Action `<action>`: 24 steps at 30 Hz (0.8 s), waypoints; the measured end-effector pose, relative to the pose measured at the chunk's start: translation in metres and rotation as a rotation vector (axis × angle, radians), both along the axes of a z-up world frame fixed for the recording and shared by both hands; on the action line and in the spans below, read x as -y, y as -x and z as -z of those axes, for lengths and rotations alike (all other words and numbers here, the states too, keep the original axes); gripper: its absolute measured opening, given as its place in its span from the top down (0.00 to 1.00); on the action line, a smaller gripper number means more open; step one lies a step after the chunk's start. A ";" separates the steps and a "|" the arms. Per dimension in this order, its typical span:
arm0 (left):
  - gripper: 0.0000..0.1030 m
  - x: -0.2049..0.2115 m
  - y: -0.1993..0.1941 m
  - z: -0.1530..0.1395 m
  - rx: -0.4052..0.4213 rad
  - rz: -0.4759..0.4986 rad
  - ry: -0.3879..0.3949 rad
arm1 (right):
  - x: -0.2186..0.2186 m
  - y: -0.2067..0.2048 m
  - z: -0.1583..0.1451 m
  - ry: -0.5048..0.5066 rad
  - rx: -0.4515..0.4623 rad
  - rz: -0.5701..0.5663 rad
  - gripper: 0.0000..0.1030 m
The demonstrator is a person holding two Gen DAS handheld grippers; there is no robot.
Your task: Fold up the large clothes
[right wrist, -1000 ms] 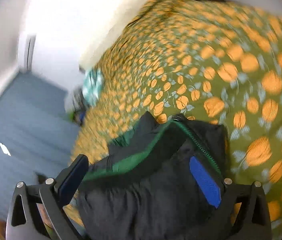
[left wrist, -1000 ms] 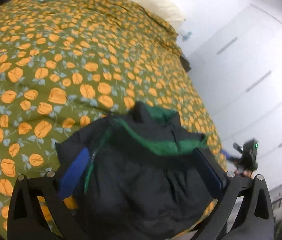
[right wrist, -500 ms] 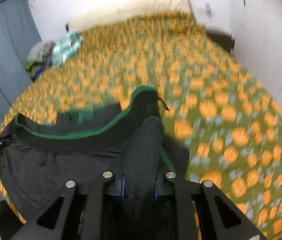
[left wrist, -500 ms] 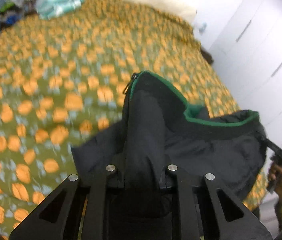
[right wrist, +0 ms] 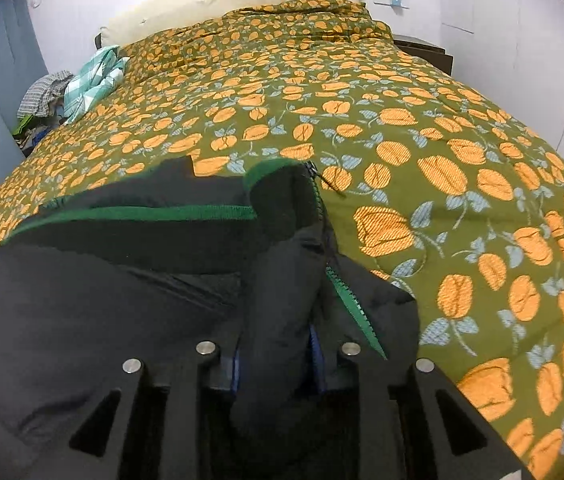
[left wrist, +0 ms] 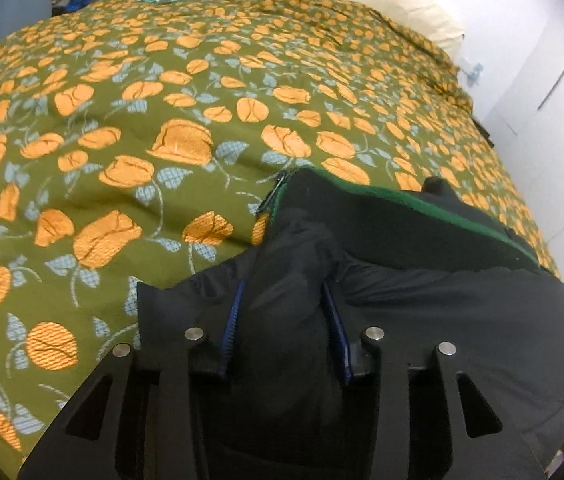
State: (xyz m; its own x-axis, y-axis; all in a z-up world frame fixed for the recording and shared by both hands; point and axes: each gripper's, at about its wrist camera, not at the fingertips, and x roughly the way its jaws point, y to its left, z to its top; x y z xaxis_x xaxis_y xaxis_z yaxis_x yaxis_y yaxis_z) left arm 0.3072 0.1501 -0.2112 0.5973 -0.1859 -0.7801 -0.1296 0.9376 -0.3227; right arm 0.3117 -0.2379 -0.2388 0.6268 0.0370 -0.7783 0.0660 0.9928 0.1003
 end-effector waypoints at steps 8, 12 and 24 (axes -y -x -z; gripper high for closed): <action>0.58 0.000 -0.007 0.020 0.020 -0.006 0.036 | 0.000 -0.007 0.016 -0.042 0.046 0.018 0.75; 0.57 0.000 -0.010 0.019 0.010 0.001 0.036 | 0.001 -0.010 0.020 -0.052 0.046 0.016 0.75; 0.18 0.027 0.043 -0.120 0.180 0.118 0.020 | 0.011 0.034 -0.053 -0.047 0.154 -0.010 0.20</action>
State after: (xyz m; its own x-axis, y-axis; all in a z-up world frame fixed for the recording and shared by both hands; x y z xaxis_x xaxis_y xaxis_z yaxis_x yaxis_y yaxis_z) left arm 0.2638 0.1233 -0.0914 0.6999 -0.2774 -0.6582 0.0420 0.9359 -0.3498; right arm 0.2774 -0.2491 -0.1856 0.7383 0.0775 -0.6700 0.0365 0.9873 0.1544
